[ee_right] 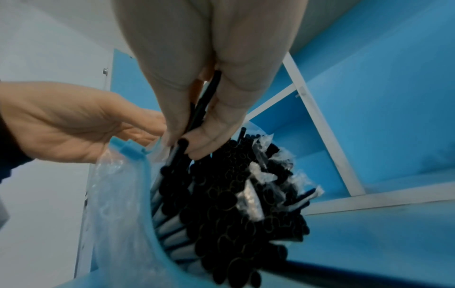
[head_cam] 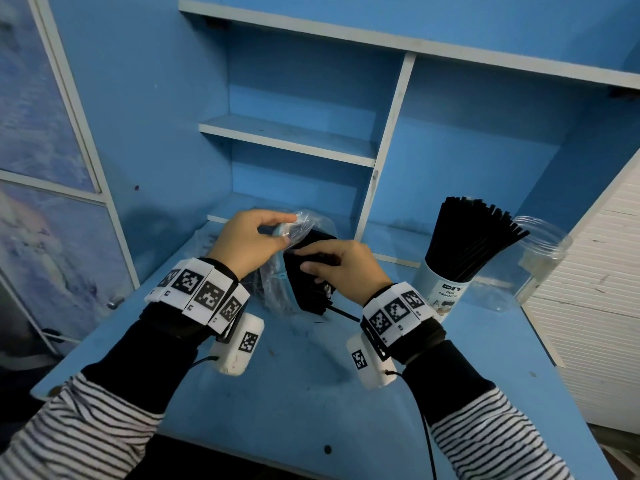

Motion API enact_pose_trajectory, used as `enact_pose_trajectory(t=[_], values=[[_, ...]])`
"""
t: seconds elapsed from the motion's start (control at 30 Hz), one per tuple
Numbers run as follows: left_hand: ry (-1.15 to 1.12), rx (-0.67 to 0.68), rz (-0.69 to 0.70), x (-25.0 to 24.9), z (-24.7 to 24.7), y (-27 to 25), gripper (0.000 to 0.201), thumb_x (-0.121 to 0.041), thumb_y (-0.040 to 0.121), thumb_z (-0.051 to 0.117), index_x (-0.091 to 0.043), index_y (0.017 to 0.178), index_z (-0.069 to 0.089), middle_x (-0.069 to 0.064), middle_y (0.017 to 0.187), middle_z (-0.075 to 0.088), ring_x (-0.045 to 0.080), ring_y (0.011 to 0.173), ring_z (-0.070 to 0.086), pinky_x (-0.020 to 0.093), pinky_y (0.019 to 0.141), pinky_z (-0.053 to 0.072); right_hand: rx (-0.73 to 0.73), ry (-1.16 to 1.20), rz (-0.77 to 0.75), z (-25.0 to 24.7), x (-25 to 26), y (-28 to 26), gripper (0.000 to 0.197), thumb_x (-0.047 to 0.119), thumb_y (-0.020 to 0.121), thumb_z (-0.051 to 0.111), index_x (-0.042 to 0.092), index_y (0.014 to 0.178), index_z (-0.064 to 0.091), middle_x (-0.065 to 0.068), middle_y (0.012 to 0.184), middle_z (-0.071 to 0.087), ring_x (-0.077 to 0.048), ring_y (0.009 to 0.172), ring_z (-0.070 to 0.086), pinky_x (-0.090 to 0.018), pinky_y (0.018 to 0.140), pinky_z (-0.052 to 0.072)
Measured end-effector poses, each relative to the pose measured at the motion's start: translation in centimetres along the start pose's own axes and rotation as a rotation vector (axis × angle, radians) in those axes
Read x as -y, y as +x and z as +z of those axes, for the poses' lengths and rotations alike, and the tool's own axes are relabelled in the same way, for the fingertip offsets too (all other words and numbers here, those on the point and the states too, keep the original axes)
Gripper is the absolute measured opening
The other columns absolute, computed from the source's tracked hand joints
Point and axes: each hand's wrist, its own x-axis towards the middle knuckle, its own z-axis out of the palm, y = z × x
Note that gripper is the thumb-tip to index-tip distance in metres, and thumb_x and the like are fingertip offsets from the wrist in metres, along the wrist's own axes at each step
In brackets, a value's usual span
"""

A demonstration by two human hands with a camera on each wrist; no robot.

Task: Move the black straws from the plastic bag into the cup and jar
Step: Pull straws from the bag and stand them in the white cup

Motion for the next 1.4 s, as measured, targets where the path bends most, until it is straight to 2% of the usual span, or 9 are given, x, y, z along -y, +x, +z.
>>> enact_pose_trajectory(t=[0.23,0.37,0.5,0.73,0.87,1.03,1.17,1.3,1.4], values=[[0.0,0.002,-0.006,-0.2,-0.1,-0.2,0.037,-0.008,0.084,0.071,-0.031,0.113,0.068,-0.008,0.125,0.063,0.002,0.111,0.051,0.023,0.097,0.035,-0.066,0.048,0.008,-2.3,-0.8,-0.8,0.022,0.012,0.087,0.069,0.022,0.107,0.073,0.006,0.082,0.072,-0.003,0.064,0.065,-0.015,0.069,0.052],[0.007,0.017,-0.008,-0.3,0.1,-0.3,0.038,-0.008,0.084,0.07,-0.031,0.114,0.068,-0.008,0.126,0.062,0.001,0.112,0.051,0.022,0.097,0.035,-0.028,0.027,0.051,-2.8,-1.6,-0.9,0.021,0.015,0.086,0.071,0.024,0.105,0.071,0.003,0.089,0.071,-0.012,0.073,0.067,-0.022,0.075,0.054],[0.015,0.006,0.001,-0.7,0.5,-0.3,0.038,-0.007,0.084,0.069,-0.029,0.115,0.069,-0.009,0.124,0.063,-0.001,0.109,0.052,0.018,0.092,0.035,0.04,-0.108,0.021,-1.1,-1.1,-0.5,0.029,0.027,0.083,0.074,0.027,0.11,0.062,0.009,0.104,0.065,-0.004,0.089,0.061,-0.014,0.079,0.046],[0.033,0.012,0.003,-0.7,0.6,-0.2,0.039,-0.006,0.084,0.069,-0.028,0.116,0.069,-0.01,0.123,0.064,0.003,0.114,0.055,0.019,0.095,0.037,-0.001,-0.369,-0.024,3.5,-0.4,0.9,0.04,0.014,0.087,0.064,0.017,0.127,0.061,-0.004,0.099,0.044,-0.025,0.095,0.054,-0.021,0.085,0.037],[0.016,0.003,-0.01,-0.4,0.3,-0.2,0.039,-0.006,0.083,0.071,-0.029,0.114,0.069,-0.009,0.123,0.064,0.005,0.115,0.055,0.022,0.1,0.038,0.016,-0.389,-0.055,3.8,-0.4,1.2,0.03,0.012,0.087,0.063,0.016,0.116,0.067,-0.01,0.097,0.057,-0.029,0.093,0.059,-0.031,0.086,0.046],[0.013,-0.005,0.002,-0.4,0.2,-0.4,0.038,-0.005,0.084,0.069,-0.025,0.116,0.069,-0.009,0.123,0.063,0.001,0.11,0.053,0.014,0.091,0.035,-0.002,-0.274,-0.024,2.3,0.1,0.8,0.032,0.014,0.089,0.066,0.018,0.12,0.067,-0.005,0.118,0.068,-0.018,0.11,0.06,-0.012,0.095,0.035],[0.002,-0.011,-0.001,-0.1,-0.1,-0.2,0.038,-0.006,0.083,0.07,-0.03,0.113,0.069,-0.008,0.122,0.064,0.003,0.112,0.054,0.019,0.095,0.038,-0.04,-0.152,0.051,0.1,-0.2,0.0,0.03,0.018,0.087,0.069,0.024,0.116,0.07,0.003,0.116,0.069,-0.008,0.102,0.062,-0.012,0.091,0.043],[0.015,-0.004,0.002,0.0,0.0,-0.2,0.039,-0.007,0.084,0.07,-0.031,0.114,0.069,-0.009,0.122,0.064,0.002,0.111,0.053,0.016,0.091,0.036,-0.026,-0.032,0.078,-1.9,-1.0,-0.7,0.028,0.014,0.085,0.072,0.021,0.111,0.072,0.007,0.095,0.071,0.002,0.068,0.065,-0.012,0.074,0.051],[0.016,0.002,0.003,0.0,0.3,-0.2,0.039,-0.006,0.084,0.07,-0.03,0.115,0.069,-0.01,0.122,0.064,0.001,0.111,0.054,0.012,0.088,0.035,0.079,-0.028,0.104,-2.2,-1.2,-1.0,0.027,0.015,0.086,0.071,0.022,0.111,0.064,0.004,0.098,0.065,-0.002,0.071,0.064,-0.016,0.074,0.052]])
